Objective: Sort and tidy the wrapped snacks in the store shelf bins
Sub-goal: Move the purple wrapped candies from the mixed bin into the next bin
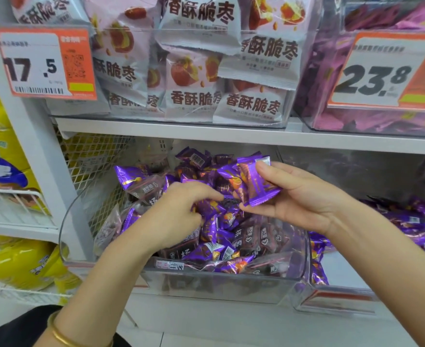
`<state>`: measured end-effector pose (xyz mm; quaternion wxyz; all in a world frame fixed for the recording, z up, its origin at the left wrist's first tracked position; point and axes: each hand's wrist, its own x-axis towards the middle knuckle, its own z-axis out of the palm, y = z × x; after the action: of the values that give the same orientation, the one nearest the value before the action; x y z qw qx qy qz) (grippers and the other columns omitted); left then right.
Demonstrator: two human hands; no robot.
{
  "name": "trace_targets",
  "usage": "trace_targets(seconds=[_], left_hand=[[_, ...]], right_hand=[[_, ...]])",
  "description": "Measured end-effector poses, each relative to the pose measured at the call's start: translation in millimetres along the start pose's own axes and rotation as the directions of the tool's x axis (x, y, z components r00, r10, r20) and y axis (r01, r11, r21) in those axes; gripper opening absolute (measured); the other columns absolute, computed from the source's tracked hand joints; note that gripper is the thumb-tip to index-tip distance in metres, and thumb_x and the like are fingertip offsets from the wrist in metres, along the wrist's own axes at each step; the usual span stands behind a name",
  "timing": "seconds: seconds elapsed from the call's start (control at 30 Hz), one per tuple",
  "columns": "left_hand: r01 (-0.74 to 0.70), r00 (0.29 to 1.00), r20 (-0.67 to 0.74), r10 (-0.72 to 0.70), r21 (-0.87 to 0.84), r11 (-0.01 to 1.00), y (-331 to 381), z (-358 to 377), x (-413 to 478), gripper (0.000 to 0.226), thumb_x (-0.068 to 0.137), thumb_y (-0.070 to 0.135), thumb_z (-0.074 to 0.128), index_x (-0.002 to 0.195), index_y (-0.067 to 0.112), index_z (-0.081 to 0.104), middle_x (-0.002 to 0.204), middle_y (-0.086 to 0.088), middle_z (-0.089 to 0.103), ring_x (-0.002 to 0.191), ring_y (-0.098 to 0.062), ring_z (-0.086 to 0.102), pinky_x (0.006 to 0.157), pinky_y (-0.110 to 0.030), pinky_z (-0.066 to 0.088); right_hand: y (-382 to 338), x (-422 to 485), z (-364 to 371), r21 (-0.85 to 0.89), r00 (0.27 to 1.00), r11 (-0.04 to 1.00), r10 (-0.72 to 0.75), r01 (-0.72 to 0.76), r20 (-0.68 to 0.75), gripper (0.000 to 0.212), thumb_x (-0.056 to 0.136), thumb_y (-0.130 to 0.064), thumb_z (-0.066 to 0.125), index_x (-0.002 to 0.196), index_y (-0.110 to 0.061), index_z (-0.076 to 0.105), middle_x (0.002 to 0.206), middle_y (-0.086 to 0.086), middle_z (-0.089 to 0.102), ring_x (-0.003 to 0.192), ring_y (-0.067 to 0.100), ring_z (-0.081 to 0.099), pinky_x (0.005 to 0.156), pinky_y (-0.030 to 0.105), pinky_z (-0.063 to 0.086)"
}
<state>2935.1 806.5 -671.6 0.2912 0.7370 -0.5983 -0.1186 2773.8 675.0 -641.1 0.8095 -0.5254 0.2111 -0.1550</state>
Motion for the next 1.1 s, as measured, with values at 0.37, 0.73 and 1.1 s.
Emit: trace_targets(seconds=[0.37, 0.73, 1.1], left_hand=[[0.062, 0.987, -0.16, 0.009, 0.431, 0.9, 3.0, 8.2, 14.4, 0.03, 0.081, 0.033, 0.068, 0.105, 0.016, 0.06, 0.114, 0.002, 0.052, 0.109, -0.021, 0.039, 0.089, -0.033, 0.038], [-0.286, 0.951, 0.102, 0.291, 0.643, 0.71, 8.3, 11.5, 23.3, 0.043, 0.046, 0.023, 0.091, 0.08, 0.02, 0.064, 0.081, 0.008, 0.064, 0.085, -0.023, 0.06, 0.065, -0.036, 0.052], [-0.179, 0.968, 0.249, 0.033, 0.594, 0.785, 6.1, 23.2, 41.5, 0.021, 0.087, 0.032, 0.059, 0.105, 0.032, 0.048, 0.155, 0.01, 0.015, 0.137, -0.015, 0.02, 0.108, -0.036, 0.029]], right_hand=[[1.5, -12.4, -4.3, -0.074, 0.994, 0.994, -0.082, 0.077, -0.066, 0.034, 0.07, -0.025, 0.062, 0.101, -0.012, 0.066, 0.089, 0.008, 0.069, 0.084, 0.021, 0.062, 0.083, 0.042, 0.055], [-20.8, -97.0, -77.9, -0.273, 0.985, 0.948, -0.171, 0.166, 0.006, 0.057, 0.048, -0.04, 0.089, 0.098, -0.018, 0.072, 0.095, 0.009, 0.072, 0.081, 0.018, 0.068, 0.07, 0.03, 0.058], [-1.2, -92.8, -167.7, -0.871, 0.952, 0.386, 0.147, -0.305, -0.268, 0.034, 0.074, -0.012, 0.077, 0.102, -0.026, 0.064, 0.069, -0.02, 0.061, 0.054, -0.011, 0.054, 0.049, 0.004, 0.037]])
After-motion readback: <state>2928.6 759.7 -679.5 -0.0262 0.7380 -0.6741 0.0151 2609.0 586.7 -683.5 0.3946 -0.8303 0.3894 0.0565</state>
